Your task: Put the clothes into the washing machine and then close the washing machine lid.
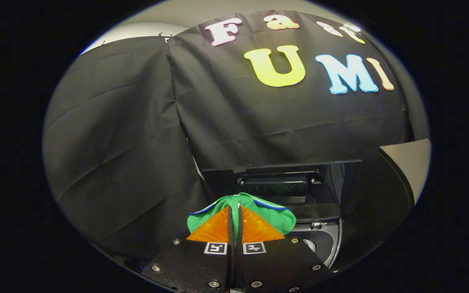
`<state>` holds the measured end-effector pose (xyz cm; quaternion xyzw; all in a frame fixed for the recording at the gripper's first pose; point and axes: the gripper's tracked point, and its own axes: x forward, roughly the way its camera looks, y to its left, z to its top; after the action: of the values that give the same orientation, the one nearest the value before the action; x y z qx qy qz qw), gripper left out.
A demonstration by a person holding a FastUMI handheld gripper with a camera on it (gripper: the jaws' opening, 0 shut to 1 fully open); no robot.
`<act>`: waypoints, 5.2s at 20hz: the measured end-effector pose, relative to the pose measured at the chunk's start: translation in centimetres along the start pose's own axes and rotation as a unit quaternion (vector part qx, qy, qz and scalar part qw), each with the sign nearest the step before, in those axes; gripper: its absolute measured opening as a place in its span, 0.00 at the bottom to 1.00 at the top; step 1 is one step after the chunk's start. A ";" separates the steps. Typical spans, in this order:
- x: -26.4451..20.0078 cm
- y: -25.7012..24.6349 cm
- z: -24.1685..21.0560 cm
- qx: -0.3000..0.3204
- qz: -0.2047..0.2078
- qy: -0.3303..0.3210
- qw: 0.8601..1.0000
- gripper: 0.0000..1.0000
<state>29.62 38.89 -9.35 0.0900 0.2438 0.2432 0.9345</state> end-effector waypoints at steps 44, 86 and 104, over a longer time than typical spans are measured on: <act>-2.4 -5.3 -0.1 -0.073 -0.106 -0.086 0.988 0.96; 11.9 -8.9 5.6 -0.025 -0.191 0.013 0.981 0.96; 5.8 -6.2 2.1 -0.056 -0.170 -0.073 0.981 0.95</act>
<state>37.67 36.33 -11.66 0.0118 0.1727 0.0866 0.9811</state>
